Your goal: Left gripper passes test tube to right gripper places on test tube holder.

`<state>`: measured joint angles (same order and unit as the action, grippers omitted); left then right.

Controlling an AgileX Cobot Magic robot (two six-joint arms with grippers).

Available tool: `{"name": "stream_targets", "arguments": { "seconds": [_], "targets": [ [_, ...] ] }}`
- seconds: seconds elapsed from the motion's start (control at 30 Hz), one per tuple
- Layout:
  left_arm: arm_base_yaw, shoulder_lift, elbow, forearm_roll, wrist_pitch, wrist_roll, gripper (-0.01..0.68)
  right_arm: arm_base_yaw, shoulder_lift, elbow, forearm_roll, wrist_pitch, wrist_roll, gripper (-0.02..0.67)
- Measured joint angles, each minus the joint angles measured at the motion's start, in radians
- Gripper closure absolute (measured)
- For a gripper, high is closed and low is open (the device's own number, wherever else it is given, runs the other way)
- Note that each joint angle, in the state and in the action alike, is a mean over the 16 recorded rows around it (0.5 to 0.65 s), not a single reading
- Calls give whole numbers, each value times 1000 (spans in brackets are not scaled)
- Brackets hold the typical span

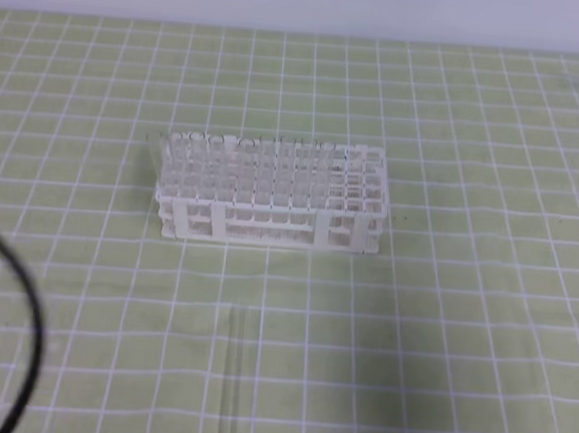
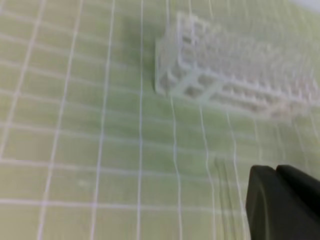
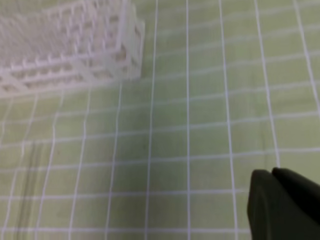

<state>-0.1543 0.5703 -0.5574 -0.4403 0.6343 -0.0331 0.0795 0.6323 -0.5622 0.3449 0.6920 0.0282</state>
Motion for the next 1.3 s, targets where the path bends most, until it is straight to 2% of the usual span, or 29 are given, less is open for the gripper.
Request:
{"name": "stream_targets", "arguments": {
  "seconds": [0.1, 0.23, 0.47, 0.67, 0.8, 1.03, 1.3],
  "targets": [
    [-9, 107, -55, -96, 83, 115, 675, 0, 71, -35, 5, 39, -22, 666],
    [-56, 246, -103, -220, 139, 237, 675, 1, 131, -58, 14, 64, -47, 666],
    [-233, 455, -127, -332, 61, 296, 675, 1, 169, -63, 28, 61, -84, 666],
    [-422, 621, -183, -233, -5, 174, 675, 1, 170, -63, 30, 51, -95, 666],
    [-517, 731, -256, -147, 1, 80, 675, 1, 170, -63, 31, 47, -101, 666],
    [-628, 915, -425, -7, 94, -45, 675, 1, 170, -63, 32, 44, -112, 666],
    [-693, 1040, -564, 64, 196, -59, 640, 1, 170, -63, 33, 42, -116, 666]
  ]
}}
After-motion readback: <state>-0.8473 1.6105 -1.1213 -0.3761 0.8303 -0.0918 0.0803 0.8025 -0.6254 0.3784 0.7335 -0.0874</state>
